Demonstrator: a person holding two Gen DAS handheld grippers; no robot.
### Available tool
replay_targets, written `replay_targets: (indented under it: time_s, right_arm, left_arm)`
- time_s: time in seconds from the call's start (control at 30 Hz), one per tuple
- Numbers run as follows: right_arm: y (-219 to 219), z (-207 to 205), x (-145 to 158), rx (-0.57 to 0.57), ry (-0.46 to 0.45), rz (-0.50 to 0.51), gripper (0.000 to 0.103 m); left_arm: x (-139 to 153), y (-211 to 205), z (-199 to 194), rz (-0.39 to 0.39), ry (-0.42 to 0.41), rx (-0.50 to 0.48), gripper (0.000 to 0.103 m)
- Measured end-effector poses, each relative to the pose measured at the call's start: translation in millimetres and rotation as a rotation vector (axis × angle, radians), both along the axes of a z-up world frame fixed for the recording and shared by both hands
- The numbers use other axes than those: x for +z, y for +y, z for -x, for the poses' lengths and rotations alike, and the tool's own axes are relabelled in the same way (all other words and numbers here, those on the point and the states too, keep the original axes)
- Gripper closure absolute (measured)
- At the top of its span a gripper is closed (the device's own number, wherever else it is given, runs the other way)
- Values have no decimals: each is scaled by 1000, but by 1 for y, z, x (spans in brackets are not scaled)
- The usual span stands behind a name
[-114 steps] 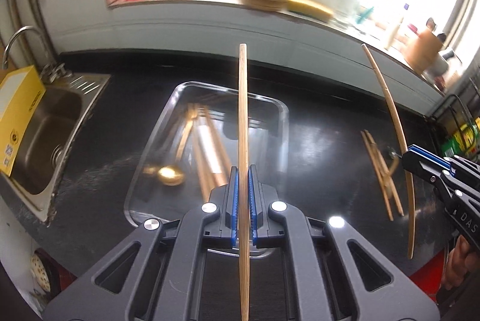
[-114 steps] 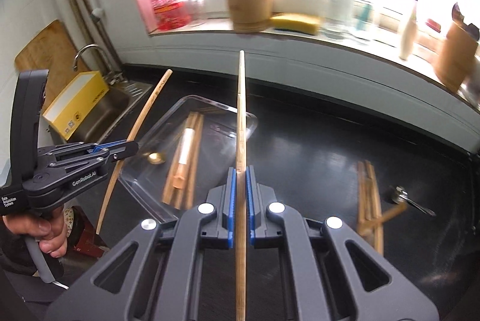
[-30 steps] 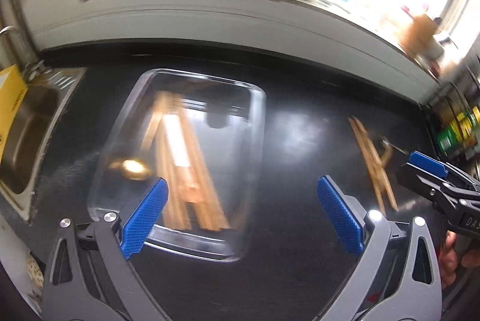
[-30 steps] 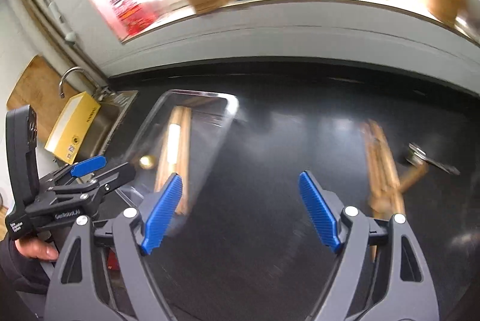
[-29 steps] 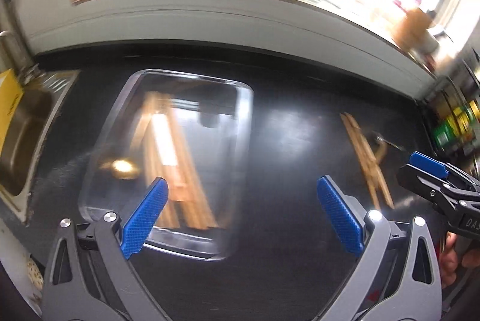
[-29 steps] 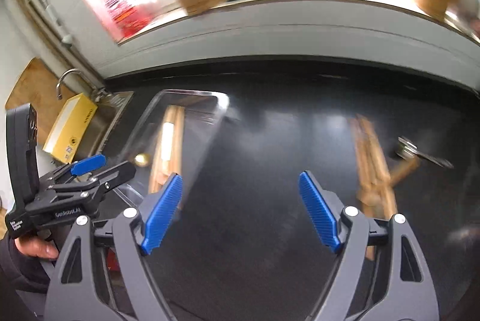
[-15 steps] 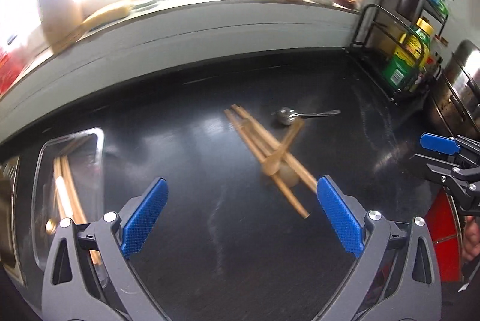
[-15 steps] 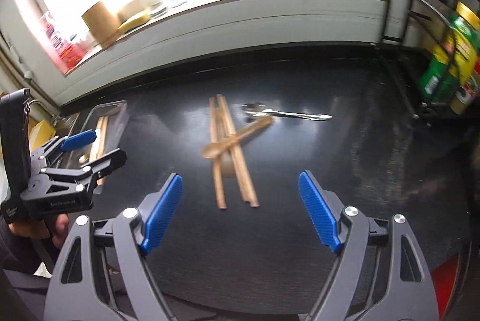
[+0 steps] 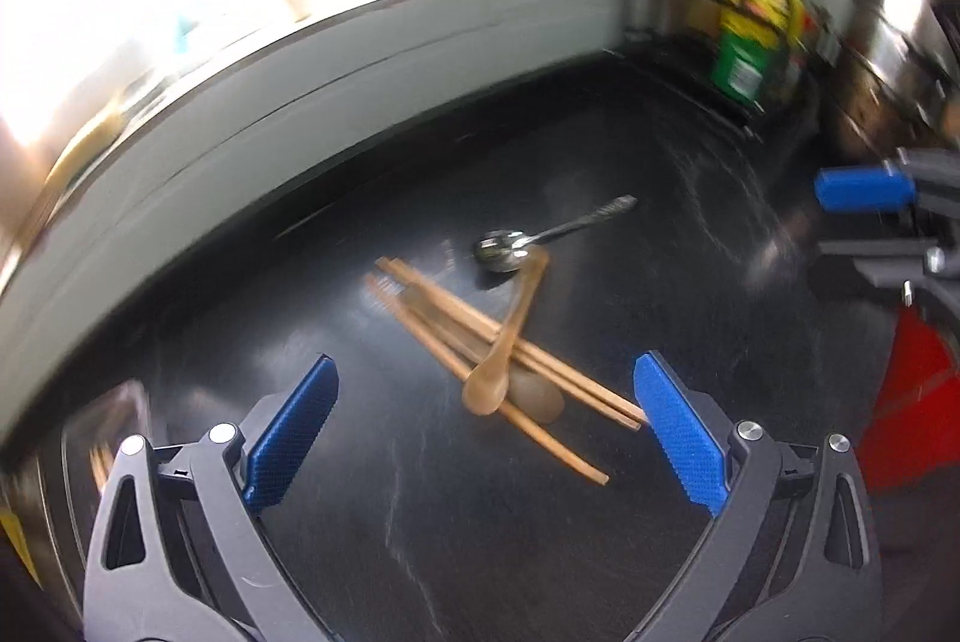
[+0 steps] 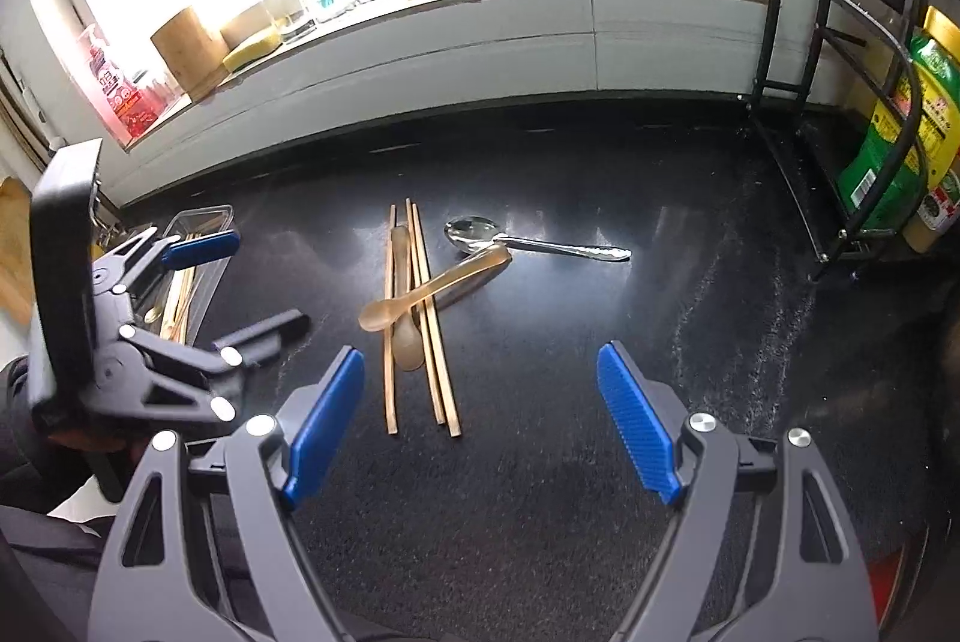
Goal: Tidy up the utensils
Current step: 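Close the left tool on the wooden spoon while the right tool grasps a chopstick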
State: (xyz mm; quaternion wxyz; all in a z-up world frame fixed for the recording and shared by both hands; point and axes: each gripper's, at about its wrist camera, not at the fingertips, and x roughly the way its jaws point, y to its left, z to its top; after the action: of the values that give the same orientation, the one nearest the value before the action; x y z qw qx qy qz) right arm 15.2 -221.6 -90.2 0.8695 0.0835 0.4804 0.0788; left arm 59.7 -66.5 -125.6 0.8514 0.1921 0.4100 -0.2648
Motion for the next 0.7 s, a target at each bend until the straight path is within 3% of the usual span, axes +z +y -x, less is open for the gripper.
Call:
replay_targets:
  time_s: [0.13, 0.33, 0.5, 0.7]
  right_arm:
    - [-8, -15, -14, -11, 32, -8, 25]
    - [-23, -42, -41, -39, 100, -26, 25]
    - [-26, -64, -68, -24, 165, -34, 25]
    - [-19, -82, -97, 22, 213, -38, 32]
  left_arm:
    - [-14, -17, -10, -21, -29, -107, 8]
    - [-50, -36, -41, -68, 14, -230, 27]
    - [-68, -46, -57, -80, 10, -310, 29]
    - [-88, -58, -72, -103, 59, -376, 45]
